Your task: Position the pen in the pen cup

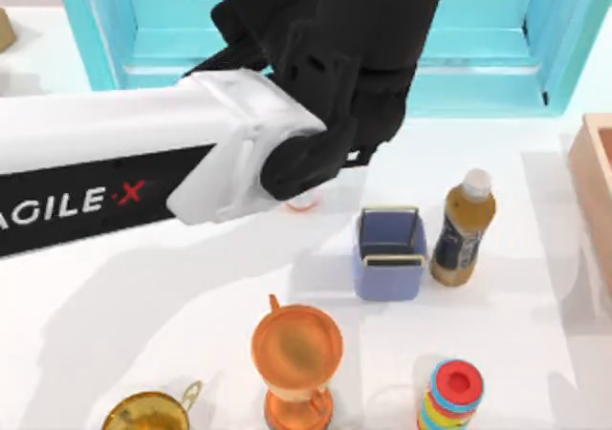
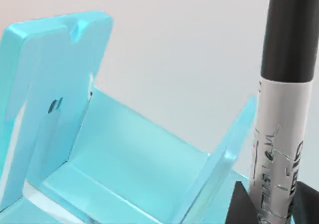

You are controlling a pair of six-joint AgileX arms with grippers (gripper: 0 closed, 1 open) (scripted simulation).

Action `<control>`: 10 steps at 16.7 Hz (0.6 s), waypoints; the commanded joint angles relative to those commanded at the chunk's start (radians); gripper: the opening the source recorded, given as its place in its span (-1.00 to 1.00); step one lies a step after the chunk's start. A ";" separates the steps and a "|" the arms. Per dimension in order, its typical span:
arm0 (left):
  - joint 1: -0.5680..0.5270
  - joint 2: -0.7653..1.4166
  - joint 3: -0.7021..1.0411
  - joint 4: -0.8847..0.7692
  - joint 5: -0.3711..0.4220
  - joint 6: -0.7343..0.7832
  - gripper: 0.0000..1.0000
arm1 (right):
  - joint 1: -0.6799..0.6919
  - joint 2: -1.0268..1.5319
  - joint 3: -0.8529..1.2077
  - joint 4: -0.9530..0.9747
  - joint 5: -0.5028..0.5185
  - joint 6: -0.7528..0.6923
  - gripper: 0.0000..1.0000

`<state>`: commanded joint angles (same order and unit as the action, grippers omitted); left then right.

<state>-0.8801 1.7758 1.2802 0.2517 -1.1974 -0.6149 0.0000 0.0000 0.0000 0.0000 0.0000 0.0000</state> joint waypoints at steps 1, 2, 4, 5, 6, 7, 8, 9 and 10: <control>-0.054 0.057 0.042 0.044 -0.079 0.051 -1.00 | 0.000 0.000 0.000 0.000 0.000 0.000 1.00; -0.106 0.114 0.079 0.083 -0.153 0.100 -1.00 | 0.000 0.000 0.000 0.000 0.000 0.000 1.00; -0.199 0.221 0.139 0.147 -0.287 0.193 -1.00 | 0.000 0.000 0.000 0.000 0.000 0.000 1.00; -0.239 0.271 0.162 0.172 -0.344 0.235 -1.00 | 0.000 0.000 0.000 0.000 0.000 0.000 1.00; -0.274 0.316 0.180 0.191 -0.395 0.274 -1.00 | 0.000 0.000 0.000 0.000 0.000 0.000 1.00; -0.304 0.355 0.194 0.206 -0.437 0.309 -1.00 | 0.000 0.000 0.000 0.000 0.000 0.000 1.00; -0.328 0.388 0.204 0.218 -0.471 0.338 -1.00 | 0.000 0.000 0.000 0.000 0.000 0.000 1.00; -0.346 0.413 0.210 0.225 -0.496 0.360 -1.00 | 0.000 0.000 0.000 0.000 0.000 0.000 1.00; -0.357 0.430 0.213 0.229 -0.512 0.375 -1.00 | 0.000 0.000 0.000 0.000 0.000 0.000 1.00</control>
<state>-1.2369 2.2054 1.4934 0.4807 -1.7095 -0.2403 0.0000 0.0000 0.0000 0.0000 0.0000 0.0000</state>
